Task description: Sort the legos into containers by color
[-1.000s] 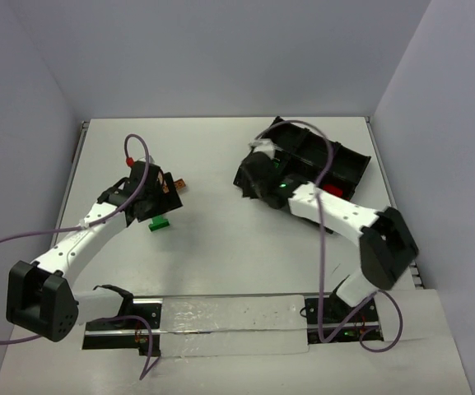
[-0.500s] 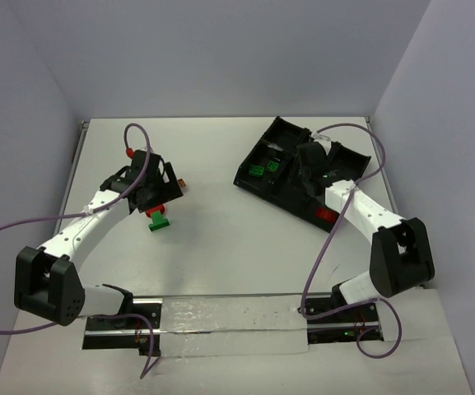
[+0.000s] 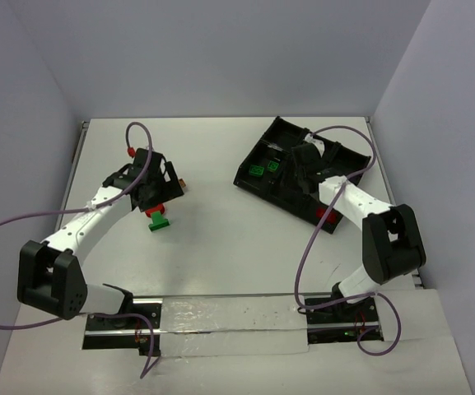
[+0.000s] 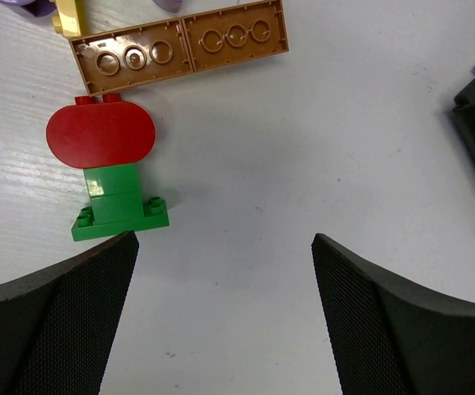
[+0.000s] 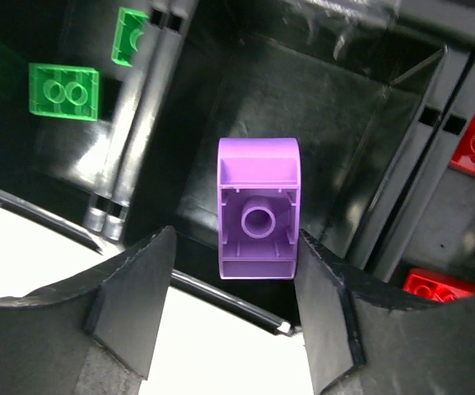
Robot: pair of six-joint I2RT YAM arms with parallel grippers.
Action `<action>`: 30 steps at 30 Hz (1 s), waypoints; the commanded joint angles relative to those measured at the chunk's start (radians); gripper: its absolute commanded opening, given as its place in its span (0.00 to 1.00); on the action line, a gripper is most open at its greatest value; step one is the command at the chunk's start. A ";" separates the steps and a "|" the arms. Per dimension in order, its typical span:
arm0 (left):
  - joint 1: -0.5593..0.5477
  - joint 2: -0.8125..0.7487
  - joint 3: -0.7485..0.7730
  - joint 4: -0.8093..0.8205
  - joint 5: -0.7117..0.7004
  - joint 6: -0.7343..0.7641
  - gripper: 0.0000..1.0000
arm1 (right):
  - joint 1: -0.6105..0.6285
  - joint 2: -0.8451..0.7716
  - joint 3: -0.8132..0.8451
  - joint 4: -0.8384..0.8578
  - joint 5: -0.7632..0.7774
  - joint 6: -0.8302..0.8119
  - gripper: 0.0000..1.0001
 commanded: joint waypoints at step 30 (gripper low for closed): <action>0.460 0.475 0.364 -0.027 0.112 -0.013 0.72 | 0.124 -0.127 0.080 -0.029 -0.001 -0.009 0.67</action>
